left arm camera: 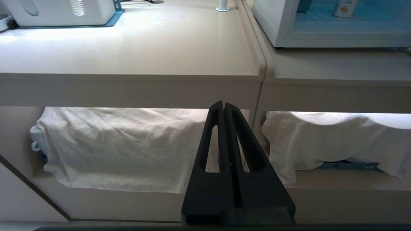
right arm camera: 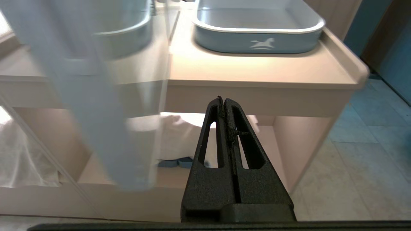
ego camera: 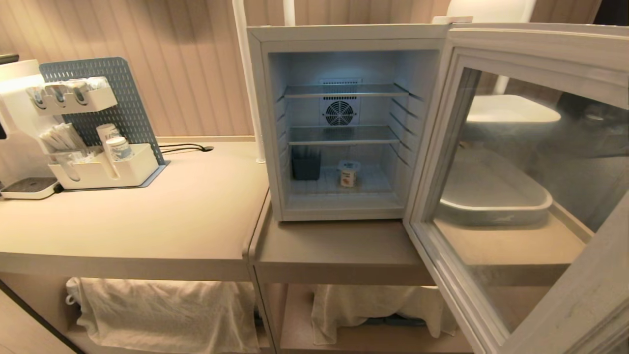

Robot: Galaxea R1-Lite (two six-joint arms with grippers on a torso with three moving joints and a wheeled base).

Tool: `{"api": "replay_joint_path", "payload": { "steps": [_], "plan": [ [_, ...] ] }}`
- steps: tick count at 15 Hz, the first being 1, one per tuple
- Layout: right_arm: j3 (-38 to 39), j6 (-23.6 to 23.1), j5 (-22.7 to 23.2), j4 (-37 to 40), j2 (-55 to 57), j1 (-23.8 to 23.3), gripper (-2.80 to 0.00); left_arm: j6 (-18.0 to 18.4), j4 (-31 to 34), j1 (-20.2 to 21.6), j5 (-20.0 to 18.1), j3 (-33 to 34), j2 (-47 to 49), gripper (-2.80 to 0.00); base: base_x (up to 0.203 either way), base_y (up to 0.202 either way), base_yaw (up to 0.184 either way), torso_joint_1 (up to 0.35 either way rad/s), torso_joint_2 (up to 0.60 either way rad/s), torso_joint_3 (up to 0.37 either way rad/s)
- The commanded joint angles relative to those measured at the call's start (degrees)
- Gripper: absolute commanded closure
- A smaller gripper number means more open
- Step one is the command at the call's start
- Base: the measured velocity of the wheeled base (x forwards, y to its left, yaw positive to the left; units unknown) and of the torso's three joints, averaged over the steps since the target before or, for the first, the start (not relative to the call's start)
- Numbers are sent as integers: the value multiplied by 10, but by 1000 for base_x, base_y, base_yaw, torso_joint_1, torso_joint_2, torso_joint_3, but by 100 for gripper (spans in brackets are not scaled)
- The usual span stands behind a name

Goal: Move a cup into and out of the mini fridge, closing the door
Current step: Close the freezer door

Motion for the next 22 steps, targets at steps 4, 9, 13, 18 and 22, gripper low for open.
{"api": "replay_joint_path", "payload": {
  "steps": [4,9,13,18,22],
  "plan": [
    [1,-1,0,-1,-2,0,0,0,0,0,0,0,0,0,0,-184,-1,2,0,2],
    [-213,74,-8,22,105,-1,0,-1,0,0,0,0,0,0,0,-21,0,0,1,0],
    [-384,154,-45,46,438,-3,0,-1,0,0,1,0,0,0,0,0,0,0,0,0],
    [-473,93,425,-4,691,-69,0,-1,0,0,1,0,0,0,0,0,0,0,0,0],
    [-493,-31,649,17,741,-77,0,-1,0,0,1,0,0,0,0,0,0,0,0,0]
  ]
}}
